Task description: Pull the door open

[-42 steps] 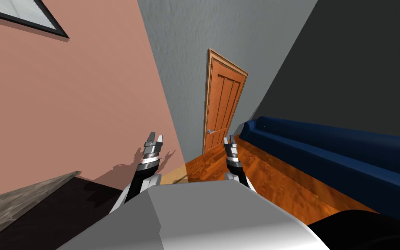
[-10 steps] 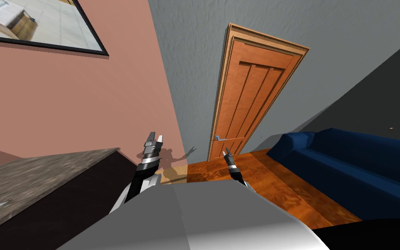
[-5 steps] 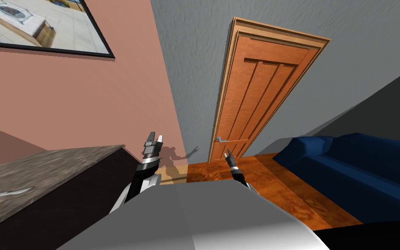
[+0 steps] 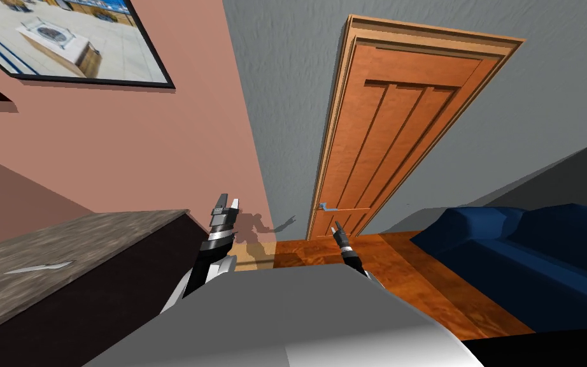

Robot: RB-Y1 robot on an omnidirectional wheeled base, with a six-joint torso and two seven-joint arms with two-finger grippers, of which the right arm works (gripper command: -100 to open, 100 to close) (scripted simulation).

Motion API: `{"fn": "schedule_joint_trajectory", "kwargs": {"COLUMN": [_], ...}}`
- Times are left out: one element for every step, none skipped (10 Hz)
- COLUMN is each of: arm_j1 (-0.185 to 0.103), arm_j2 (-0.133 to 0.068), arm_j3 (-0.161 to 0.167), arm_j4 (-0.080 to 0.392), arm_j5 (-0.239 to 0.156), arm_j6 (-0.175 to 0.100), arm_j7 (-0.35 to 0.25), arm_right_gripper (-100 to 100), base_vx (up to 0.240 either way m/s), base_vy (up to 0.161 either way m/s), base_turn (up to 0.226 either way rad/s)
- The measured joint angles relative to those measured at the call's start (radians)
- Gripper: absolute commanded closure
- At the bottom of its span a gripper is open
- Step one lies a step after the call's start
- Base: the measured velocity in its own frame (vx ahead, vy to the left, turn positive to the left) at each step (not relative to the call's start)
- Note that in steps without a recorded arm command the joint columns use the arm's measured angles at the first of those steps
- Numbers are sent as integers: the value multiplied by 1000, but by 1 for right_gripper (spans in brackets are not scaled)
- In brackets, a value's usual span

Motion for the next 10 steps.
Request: {"fn": "schedule_joint_trajectory", "kwargs": {"arm_j1": [-4, -7, -15, -22, -26, -39, -60, -65, -65, -65], "arm_j2": [-6, -11, -18, -22, -28, -35, -44, -54, -62, -62], "arm_j3": [-1, -2, -2, -3, -4, -4, -5, -6, -8, -8], "arm_j4": [22, 35, 57, 82, 107, 140, 194, 226, 237, 238], "arm_j5": [-1, -2, -4, -5, -6, -7, -9, -11, -13, -13], "arm_j6": [-1, -3, -8, -15, -22, -30, -46, -55, -52, -51], "arm_j7": [-6, -11, -18, -23, -30, -37, -48, -59, -66, -68], "arm_right_gripper": [-100, -100, -100, -100, -100, -100, -100, -100, -100, -100], "base_vx": [13, 19, 21, 23, 24, 20, 31, 33, 14, 115], "base_vy": [-39, -50, -46, -42, -59, -67, -75, -78, -37, -39], "base_turn": [52, 111, 51, 100, 165, 134, 136, 127, 25, 99]}}
